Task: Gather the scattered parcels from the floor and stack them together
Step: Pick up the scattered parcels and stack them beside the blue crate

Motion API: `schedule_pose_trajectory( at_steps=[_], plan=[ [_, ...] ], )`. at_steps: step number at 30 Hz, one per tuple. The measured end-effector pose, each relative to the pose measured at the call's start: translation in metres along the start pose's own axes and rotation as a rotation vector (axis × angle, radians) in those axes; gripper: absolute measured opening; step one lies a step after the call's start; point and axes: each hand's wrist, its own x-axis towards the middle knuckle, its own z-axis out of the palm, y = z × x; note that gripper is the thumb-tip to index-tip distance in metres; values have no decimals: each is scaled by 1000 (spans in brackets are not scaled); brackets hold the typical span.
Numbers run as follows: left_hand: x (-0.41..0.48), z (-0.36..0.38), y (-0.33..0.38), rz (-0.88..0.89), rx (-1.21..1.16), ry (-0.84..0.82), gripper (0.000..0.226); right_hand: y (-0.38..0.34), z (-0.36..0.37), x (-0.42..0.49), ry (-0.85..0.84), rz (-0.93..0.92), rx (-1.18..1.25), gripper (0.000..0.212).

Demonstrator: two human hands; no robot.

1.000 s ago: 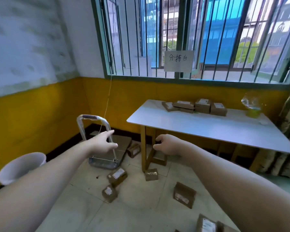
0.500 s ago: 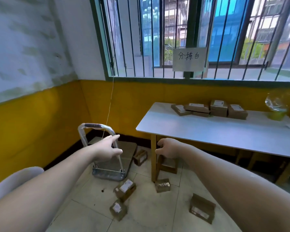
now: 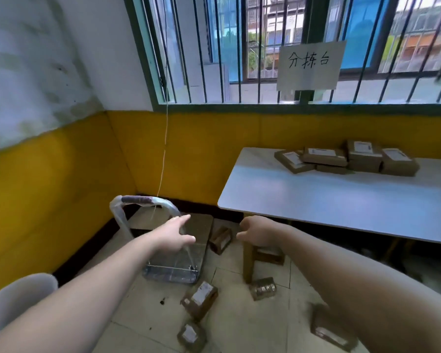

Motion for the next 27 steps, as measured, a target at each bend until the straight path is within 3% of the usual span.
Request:
schedule_pose_trajectory(
  at_steps=[19,27],
  plan=[
    [244,-14,-114,164,12,-386,74,-33,85,196,-59,367,283,59],
    [332,38,-116,85,-55,-335,71,14,106,291,-114,373,277,60]
  ],
)
